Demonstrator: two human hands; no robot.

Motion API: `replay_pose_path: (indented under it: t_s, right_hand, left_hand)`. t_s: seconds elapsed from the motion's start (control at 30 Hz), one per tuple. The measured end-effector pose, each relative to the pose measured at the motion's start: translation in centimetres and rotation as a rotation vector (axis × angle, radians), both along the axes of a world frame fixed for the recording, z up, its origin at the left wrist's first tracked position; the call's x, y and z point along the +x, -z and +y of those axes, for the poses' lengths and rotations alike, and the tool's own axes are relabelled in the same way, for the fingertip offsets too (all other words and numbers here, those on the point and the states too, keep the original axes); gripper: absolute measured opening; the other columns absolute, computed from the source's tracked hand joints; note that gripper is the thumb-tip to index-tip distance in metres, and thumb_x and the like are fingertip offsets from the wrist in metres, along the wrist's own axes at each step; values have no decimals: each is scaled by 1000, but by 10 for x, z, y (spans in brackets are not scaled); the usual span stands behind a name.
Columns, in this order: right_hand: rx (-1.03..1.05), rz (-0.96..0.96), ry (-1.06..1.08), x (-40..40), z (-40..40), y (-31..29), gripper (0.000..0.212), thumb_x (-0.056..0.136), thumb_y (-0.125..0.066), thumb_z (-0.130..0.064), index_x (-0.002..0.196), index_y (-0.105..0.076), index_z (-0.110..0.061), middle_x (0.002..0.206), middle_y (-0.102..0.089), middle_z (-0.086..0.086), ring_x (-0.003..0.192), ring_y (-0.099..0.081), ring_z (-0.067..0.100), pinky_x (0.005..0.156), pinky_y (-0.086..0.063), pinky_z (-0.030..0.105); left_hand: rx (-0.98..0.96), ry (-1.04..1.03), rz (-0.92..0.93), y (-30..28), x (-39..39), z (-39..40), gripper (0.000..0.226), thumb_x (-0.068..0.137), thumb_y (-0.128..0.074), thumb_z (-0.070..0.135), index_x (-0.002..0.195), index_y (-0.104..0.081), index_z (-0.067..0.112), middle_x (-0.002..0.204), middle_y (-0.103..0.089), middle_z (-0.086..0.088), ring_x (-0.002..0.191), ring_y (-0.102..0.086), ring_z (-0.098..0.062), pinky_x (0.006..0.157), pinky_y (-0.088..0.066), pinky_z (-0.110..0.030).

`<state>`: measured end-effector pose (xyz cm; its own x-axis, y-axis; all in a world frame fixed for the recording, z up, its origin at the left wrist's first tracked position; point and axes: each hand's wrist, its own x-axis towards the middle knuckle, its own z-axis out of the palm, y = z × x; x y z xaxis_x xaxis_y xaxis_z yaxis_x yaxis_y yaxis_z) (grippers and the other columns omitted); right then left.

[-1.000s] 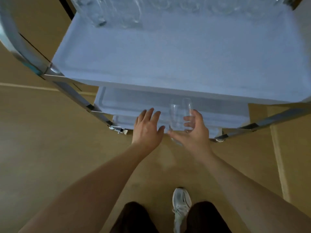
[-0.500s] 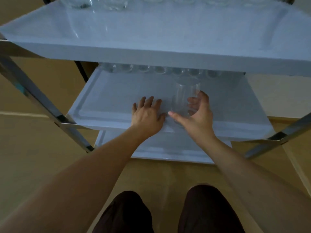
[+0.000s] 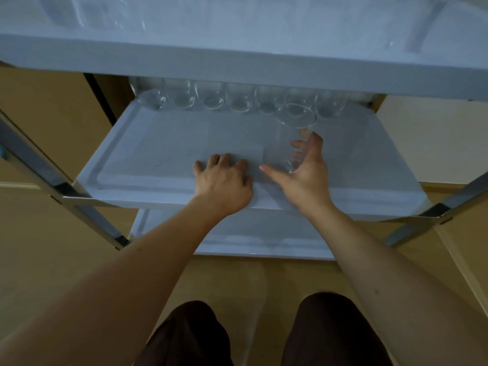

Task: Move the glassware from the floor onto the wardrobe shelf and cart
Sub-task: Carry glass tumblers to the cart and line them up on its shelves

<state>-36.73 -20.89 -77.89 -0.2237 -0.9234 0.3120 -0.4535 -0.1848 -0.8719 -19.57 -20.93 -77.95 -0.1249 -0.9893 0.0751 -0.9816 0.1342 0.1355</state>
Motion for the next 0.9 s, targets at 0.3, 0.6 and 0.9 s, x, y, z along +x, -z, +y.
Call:
replay_pose_path:
  t_s: [0.3, 0.6, 0.9]
  right_hand:
    - [50, 90, 231, -93, -39, -4, 101, 55, -96, -42, 139, -43, -19, 124, -56, 6, 105, -60, 18, 95, -52, 35]
    - [-5, 98, 346, -159, -112, -1, 90, 54, -92, -45, 129, -50, -21, 111, -61, -3, 99, -65, 17, 89, -52, 29]
    - [9, 95, 393, -184, -178, 0, 83, 62, -93, -40, 126, -50, -11, 112, -57, -6, 102, -62, 15, 94, -50, 29]
  left_hand:
    - [-34, 210, 176, 6, -115, -40, 43, 92, -36, 37, 122, -60, 17, 128, -60, -6, 124, -49, -28, 108, -34, -47]
    - [-143, 261, 132, 24, -144, -53, 48, 94, -35, 57, 123, -59, 26, 131, -54, 0, 127, -47, -24, 110, -27, -56]
    - [-149, 258, 146, 23, -145, -52, 50, 96, -36, 58, 131, -57, 28, 140, -50, 2, 133, -42, -22, 114, -22, -53]
